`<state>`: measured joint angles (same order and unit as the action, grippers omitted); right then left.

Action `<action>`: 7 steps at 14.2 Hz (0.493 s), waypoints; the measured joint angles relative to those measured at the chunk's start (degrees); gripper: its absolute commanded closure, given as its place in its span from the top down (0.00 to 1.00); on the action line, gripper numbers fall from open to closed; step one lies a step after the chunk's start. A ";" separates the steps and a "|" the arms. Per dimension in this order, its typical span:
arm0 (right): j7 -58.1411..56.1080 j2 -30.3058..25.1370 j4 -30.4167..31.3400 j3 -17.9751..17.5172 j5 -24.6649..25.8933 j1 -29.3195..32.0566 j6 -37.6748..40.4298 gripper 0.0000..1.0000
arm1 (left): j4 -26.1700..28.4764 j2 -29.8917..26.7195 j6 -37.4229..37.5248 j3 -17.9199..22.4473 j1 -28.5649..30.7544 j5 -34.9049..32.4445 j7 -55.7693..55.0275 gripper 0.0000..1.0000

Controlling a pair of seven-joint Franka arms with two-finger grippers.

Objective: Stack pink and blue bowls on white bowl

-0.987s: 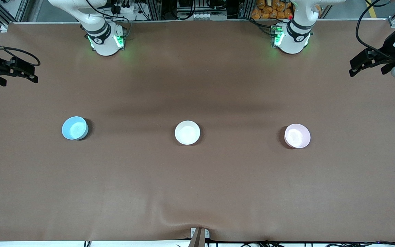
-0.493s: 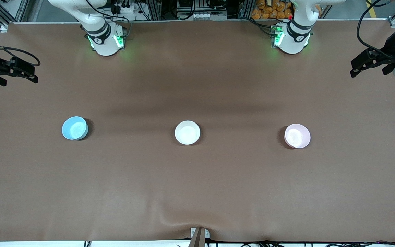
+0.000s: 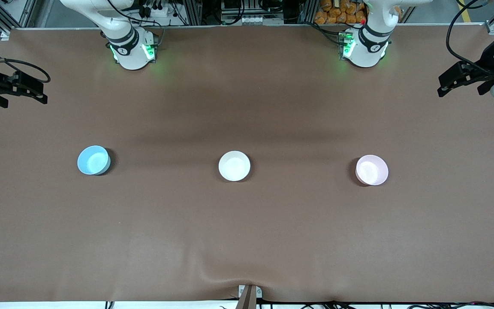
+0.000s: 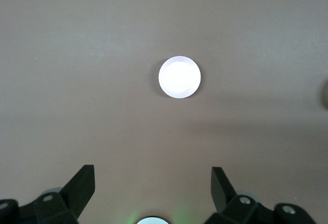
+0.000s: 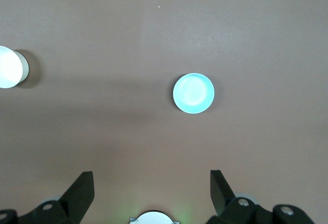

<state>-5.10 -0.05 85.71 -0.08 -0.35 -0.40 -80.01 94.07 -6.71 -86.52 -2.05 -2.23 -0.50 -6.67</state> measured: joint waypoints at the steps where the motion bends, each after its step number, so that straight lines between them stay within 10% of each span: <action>1: 0.00 0.00 0.00 0.00 0.00 0.00 0.00 1.00 | 0.01 0.16 0.00 0.00 0.00 0.00 0.00 1.00; 7: 0.00 0.00 0.00 0.01 0.00 0.00 0.01 1.00 | 0.01 0.69 0.00 0.02 0.00 0.01 0.00 1.00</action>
<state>-5.10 -0.05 85.71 -0.07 -0.35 -0.40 -79.99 94.09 -6.02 -86.52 -2.03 -2.23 -0.49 -6.66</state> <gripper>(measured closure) 0.000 0.000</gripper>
